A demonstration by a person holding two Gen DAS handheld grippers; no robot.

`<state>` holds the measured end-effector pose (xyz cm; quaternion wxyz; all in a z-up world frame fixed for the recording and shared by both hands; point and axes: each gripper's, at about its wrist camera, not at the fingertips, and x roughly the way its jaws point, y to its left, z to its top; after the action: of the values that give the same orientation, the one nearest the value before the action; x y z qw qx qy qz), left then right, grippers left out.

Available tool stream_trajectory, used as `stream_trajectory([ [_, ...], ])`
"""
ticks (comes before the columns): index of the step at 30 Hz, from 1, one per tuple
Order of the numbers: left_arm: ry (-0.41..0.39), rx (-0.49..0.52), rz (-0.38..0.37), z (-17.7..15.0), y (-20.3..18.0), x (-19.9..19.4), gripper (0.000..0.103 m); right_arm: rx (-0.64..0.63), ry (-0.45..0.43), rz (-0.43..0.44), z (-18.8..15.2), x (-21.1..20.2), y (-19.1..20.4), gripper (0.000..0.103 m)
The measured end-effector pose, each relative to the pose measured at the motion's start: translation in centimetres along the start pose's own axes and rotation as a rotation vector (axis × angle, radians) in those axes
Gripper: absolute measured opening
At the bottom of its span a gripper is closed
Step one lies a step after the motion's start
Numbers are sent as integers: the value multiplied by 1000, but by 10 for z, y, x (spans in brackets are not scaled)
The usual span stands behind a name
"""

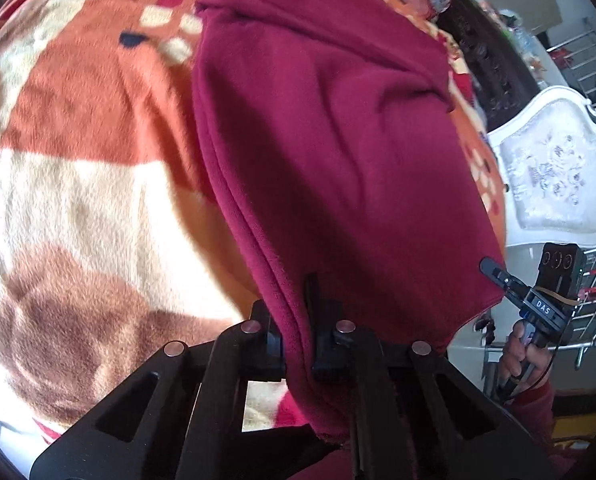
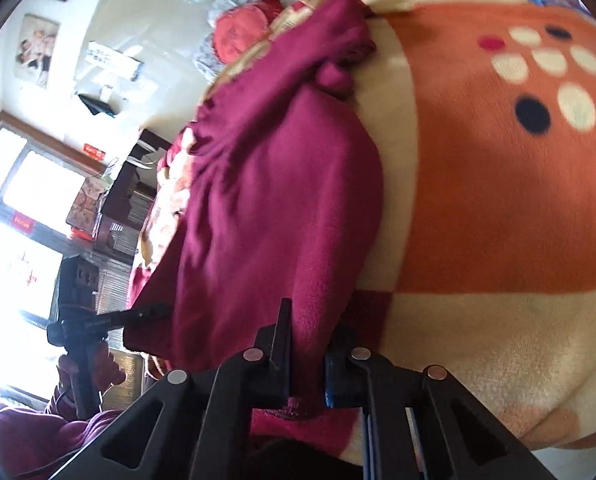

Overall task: Fold small clothes
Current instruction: 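Grasp the sweatshirt hem with the left gripper, then lift the hem with the left gripper and fold it toward the collar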

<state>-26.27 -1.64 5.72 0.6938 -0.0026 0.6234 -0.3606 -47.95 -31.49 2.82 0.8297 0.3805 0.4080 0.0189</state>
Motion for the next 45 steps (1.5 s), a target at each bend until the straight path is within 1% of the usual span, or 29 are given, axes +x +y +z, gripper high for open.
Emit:
stream_trajectory([
  [2,-30,50,-7,0,-6,-14,5,-36,-22,8,2,-11,14,10],
  [4,-50,82,-30,-2,-10,-30,5,-86,-38,12,-1,-28,32,10],
  [6,-65,99,-40,-5,-7,-42,5,-119,-47,11,-6,-44,44,10],
  [8,-57,95,-36,-9,1,-41,5,-133,-43,6,-13,-54,49,10],
  [11,-9,41,-39,-17,20,-25,5,-92,-16,2,-19,-47,36,10],
  [12,3,25,-44,-18,19,-21,5,-69,2,2,-22,-39,29,10],
  [14,25,5,-35,-21,23,-12,5,-49,39,-29,-26,-24,16,10],
  [16,35,-11,-35,-22,24,-12,5,-12,81,-47,-28,-10,4,10],
  [18,22,-2,-25,-21,22,-17,5,1,88,-40,-26,-9,0,10],
  [23,-40,104,102,-14,-2,-29,5,-62,63,-22,-5,-22,15,10],
  [26,-82,176,163,-10,-16,-33,5,-83,46,-15,8,-26,22,10],
  [28,-108,211,176,-7,-18,-37,5,-96,28,-8,18,-28,28,10],
  [30,-138,242,196,1,-26,-39,5,-101,-9,-6,30,-30,33,10],
  [34,-178,278,221,15,-32,-44,5,-108,-49,3,55,-27,41,10],
  [39,-197,273,230,43,-36,-40,5,-102,-78,6,79,-21,44,10],
  [42,-217,270,244,58,-36,-40,5,-99,-89,-17,93,-14,47,10],
  [45,-227,250,242,71,-33,-39,5,-94,-103,-21,107,-9,48,10],
])
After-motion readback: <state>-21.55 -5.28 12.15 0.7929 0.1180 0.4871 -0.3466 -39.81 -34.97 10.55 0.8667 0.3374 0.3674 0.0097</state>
